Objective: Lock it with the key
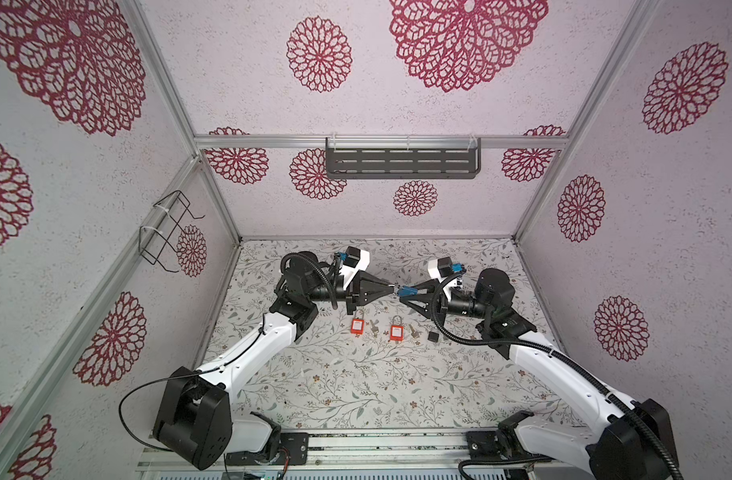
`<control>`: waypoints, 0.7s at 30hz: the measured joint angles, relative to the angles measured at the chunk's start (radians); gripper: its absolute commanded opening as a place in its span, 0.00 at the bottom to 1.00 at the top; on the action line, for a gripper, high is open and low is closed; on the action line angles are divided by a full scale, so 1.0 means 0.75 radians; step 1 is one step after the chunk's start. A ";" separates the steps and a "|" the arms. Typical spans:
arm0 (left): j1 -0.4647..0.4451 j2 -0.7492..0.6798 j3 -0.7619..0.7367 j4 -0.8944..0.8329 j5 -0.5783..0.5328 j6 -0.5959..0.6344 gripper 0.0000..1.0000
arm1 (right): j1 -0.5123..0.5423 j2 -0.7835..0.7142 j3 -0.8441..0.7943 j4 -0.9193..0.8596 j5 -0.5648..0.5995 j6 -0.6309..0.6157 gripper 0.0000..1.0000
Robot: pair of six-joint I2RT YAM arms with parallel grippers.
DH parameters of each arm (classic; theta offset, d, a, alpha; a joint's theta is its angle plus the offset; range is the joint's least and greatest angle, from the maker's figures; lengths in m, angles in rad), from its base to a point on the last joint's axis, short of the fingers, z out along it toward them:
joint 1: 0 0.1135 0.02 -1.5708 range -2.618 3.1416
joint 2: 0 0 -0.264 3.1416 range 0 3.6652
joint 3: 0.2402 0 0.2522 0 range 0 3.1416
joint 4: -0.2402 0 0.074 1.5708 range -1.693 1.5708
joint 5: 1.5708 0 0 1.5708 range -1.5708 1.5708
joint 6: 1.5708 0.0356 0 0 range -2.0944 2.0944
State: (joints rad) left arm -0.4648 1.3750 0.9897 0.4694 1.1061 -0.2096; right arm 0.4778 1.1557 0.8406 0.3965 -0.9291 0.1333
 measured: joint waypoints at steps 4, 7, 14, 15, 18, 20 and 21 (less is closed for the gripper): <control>0.003 0.000 -0.001 -0.003 -0.005 0.005 0.00 | 0.004 0.001 0.000 0.003 -0.027 0.002 0.10; 0.003 -0.001 0.002 -0.042 -0.012 0.045 0.00 | 0.004 0.001 0.000 -0.013 -0.033 -0.002 0.06; 0.000 -0.014 0.055 -0.271 -0.028 0.206 0.00 | 0.004 0.001 0.001 -0.076 -0.054 -0.011 0.05; -0.001 -0.016 0.059 -0.295 -0.031 0.225 0.00 | 0.004 0.001 0.001 -0.078 -0.055 -0.012 0.03; -0.003 -0.028 0.066 -0.355 -0.048 0.274 0.17 | 0.004 0.003 0.003 -0.093 -0.060 -0.013 0.02; -0.003 -0.036 0.079 -0.413 -0.079 0.315 0.36 | 0.005 0.003 0.005 -0.102 -0.059 -0.013 0.02; -0.005 -0.039 0.087 -0.451 -0.102 0.340 0.46 | 0.005 0.003 0.009 -0.107 -0.058 -0.013 0.02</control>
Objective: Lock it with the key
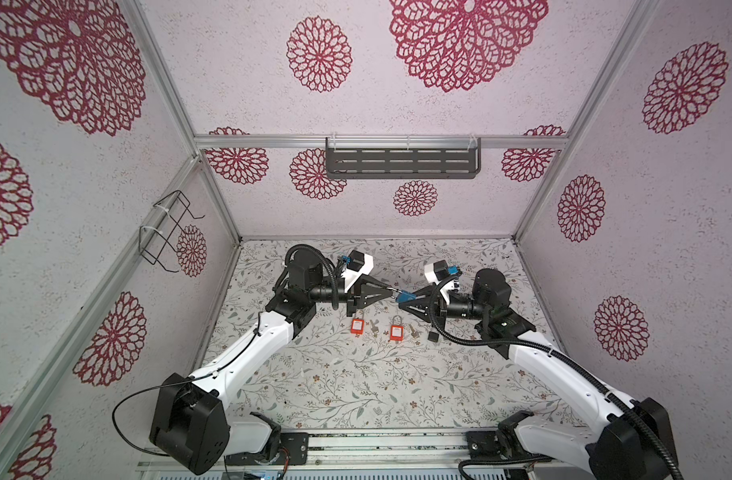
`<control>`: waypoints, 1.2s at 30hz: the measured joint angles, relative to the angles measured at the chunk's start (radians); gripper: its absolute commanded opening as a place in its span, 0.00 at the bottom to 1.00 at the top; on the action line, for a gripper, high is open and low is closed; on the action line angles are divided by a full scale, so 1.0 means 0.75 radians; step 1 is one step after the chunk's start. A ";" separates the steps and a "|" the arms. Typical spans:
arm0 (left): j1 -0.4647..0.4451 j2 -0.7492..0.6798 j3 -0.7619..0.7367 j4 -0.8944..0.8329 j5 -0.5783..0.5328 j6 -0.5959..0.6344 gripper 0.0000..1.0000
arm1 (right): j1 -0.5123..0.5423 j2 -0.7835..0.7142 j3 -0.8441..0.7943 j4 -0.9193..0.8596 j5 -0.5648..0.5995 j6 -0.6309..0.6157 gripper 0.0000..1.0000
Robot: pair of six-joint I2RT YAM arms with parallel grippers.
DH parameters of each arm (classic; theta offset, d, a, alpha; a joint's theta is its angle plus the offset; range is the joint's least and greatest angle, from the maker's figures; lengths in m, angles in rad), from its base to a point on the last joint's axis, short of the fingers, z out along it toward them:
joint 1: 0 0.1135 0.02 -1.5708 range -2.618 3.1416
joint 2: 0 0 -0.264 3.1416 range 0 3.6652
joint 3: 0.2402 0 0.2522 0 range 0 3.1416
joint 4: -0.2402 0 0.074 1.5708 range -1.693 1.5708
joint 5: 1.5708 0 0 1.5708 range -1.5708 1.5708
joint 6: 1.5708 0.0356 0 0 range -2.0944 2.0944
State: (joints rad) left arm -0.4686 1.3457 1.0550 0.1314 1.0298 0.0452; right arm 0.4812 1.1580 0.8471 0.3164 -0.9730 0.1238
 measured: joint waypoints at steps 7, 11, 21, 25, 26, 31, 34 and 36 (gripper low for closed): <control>-0.013 -0.062 0.159 -0.368 -0.207 0.220 0.52 | 0.000 0.001 0.007 0.027 0.000 0.013 0.00; -0.043 -0.104 0.230 -0.535 -0.292 0.329 0.52 | 0.000 0.002 0.007 0.035 0.000 0.011 0.00; -0.146 -0.106 0.237 -0.724 -0.571 0.452 0.49 | 0.000 0.047 0.007 0.001 0.000 0.009 0.00; -0.153 -0.106 0.238 -0.722 -0.618 0.464 0.46 | 0.000 0.047 0.007 -0.010 0.000 0.008 0.00; -0.155 -0.106 0.237 -0.722 -0.623 0.465 0.45 | 0.000 0.047 0.007 -0.011 0.000 0.007 0.00; -0.170 -0.106 0.237 -0.722 -0.632 0.473 0.39 | 0.000 0.047 0.007 -0.025 0.000 0.001 0.00; -0.178 -0.106 0.237 -0.721 -0.634 0.476 0.31 | 0.000 0.047 0.008 -0.043 0.000 -0.002 0.00; -0.181 -0.106 0.237 -0.721 -0.633 0.477 0.25 | 0.000 0.047 0.012 -0.061 0.001 -0.006 0.00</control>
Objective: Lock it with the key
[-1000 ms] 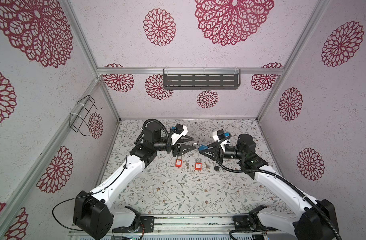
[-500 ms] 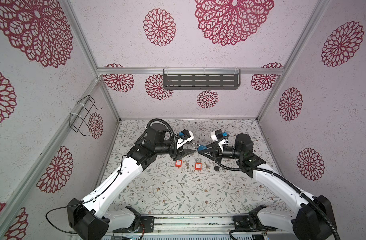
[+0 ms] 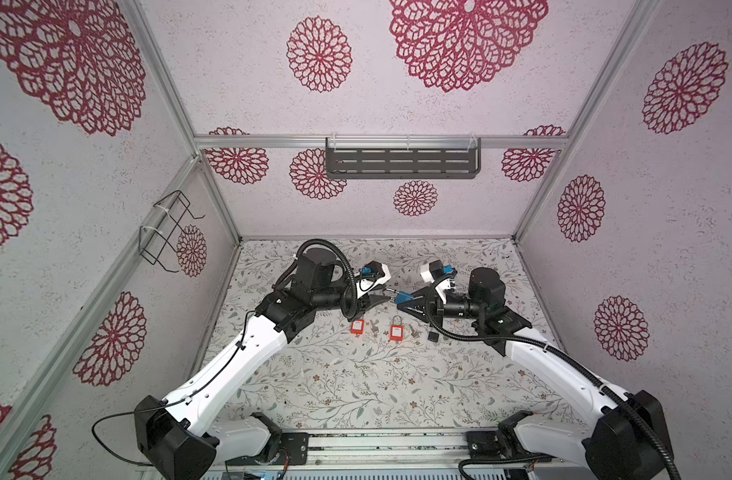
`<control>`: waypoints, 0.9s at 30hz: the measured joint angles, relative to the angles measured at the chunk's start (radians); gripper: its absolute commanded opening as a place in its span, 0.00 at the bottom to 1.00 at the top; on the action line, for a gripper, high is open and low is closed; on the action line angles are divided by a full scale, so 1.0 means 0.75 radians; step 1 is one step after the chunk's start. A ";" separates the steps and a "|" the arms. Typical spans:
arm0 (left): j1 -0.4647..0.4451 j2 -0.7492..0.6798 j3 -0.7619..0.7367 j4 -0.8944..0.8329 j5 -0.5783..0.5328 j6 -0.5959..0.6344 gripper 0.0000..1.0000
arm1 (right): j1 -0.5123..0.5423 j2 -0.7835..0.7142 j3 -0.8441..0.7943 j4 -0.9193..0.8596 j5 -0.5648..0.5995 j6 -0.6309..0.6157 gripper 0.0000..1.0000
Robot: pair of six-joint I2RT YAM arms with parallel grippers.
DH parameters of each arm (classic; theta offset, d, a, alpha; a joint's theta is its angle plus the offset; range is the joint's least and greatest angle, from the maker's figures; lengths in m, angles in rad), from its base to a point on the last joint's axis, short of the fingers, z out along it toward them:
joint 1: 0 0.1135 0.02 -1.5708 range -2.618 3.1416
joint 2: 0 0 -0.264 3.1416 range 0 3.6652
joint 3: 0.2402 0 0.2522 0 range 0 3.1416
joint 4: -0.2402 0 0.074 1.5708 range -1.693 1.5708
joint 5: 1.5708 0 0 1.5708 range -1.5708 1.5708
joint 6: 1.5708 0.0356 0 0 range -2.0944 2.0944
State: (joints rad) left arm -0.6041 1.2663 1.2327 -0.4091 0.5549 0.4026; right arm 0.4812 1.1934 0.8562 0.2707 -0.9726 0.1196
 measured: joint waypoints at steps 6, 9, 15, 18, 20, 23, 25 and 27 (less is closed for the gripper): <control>-0.004 0.000 0.001 0.000 -0.005 0.007 0.22 | 0.003 0.000 0.019 -0.019 -0.001 -0.018 0.00; -0.005 0.000 0.001 -0.001 -0.008 0.010 0.17 | 0.003 0.000 0.024 -0.033 -0.002 -0.031 0.00; -0.005 0.000 0.007 -0.012 -0.009 0.018 0.04 | 0.008 0.000 0.043 -0.084 -0.013 -0.083 0.00; -0.005 0.002 0.017 -0.033 0.005 0.020 0.00 | 0.008 0.000 0.049 -0.095 -0.024 -0.112 0.00; -0.005 0.003 0.023 -0.041 0.008 0.020 0.00 | 0.008 0.000 0.058 -0.114 -0.026 -0.134 0.00; -0.005 0.004 0.032 -0.052 0.015 0.020 0.00 | 0.008 0.000 0.070 -0.135 -0.026 -0.160 0.00; -0.005 0.004 0.035 -0.056 0.018 0.020 0.00 | 0.008 0.000 0.081 -0.155 -0.026 -0.177 0.11; -0.005 0.004 0.038 -0.062 0.024 0.020 0.00 | 0.008 0.000 0.087 -0.172 -0.024 -0.201 0.26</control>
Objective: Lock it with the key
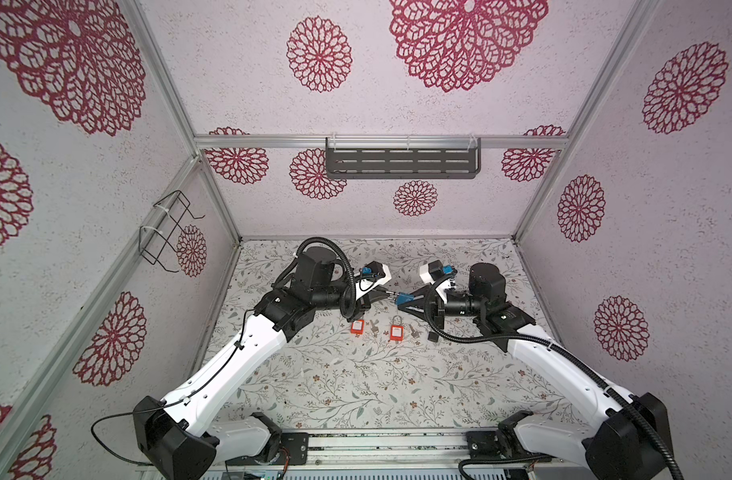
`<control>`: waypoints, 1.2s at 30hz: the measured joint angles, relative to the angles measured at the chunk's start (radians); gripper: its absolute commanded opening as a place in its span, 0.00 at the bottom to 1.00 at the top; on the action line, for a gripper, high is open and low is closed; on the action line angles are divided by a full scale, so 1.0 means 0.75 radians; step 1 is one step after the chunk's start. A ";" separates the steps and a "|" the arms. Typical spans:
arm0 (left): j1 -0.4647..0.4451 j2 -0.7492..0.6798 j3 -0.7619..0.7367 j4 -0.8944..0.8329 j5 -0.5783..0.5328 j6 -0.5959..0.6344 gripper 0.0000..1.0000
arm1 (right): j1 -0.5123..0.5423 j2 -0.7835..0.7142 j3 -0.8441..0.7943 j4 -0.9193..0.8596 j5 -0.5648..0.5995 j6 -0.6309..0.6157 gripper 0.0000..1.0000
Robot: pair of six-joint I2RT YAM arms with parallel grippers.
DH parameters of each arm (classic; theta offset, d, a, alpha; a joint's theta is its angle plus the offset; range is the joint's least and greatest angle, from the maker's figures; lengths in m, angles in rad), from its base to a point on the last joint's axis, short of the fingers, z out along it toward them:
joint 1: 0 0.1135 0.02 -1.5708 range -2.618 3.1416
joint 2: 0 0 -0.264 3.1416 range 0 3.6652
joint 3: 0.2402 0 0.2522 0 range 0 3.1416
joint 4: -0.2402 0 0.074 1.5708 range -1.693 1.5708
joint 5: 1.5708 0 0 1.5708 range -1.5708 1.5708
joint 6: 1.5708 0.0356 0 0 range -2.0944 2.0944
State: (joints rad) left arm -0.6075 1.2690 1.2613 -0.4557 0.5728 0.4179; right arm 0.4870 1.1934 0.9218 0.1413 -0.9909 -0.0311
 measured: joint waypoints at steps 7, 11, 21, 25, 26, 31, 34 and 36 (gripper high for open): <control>0.005 0.010 0.001 -0.051 0.083 -0.012 0.00 | 0.000 -0.016 0.007 -0.029 0.070 -0.072 0.46; 0.017 0.010 0.001 -0.046 0.120 -0.037 0.00 | 0.000 -0.038 0.007 -0.046 0.073 -0.074 0.46; 0.055 0.010 0.000 0.025 0.207 -0.105 0.00 | 0.000 -0.102 -0.030 0.052 0.062 0.034 0.31; 0.064 0.010 0.000 0.045 0.239 -0.120 0.00 | -0.002 -0.101 -0.030 0.102 0.058 0.082 0.29; 0.066 0.010 0.000 0.047 0.243 -0.121 0.00 | -0.002 -0.101 -0.030 0.110 0.058 0.092 0.27; 0.072 0.010 0.000 0.055 0.258 -0.127 0.00 | -0.002 -0.101 -0.030 0.130 0.043 0.114 0.22; 0.077 0.010 0.000 0.058 0.267 -0.129 0.00 | -0.002 -0.101 -0.030 0.133 0.018 0.116 0.14; 0.081 0.010 0.000 0.058 0.275 -0.129 0.00 | -0.002 -0.100 -0.030 0.137 0.012 0.113 0.10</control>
State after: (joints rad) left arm -0.5468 1.2762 1.2613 -0.4122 0.7792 0.3210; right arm 0.4858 1.1183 0.8997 0.2440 -0.9817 0.0536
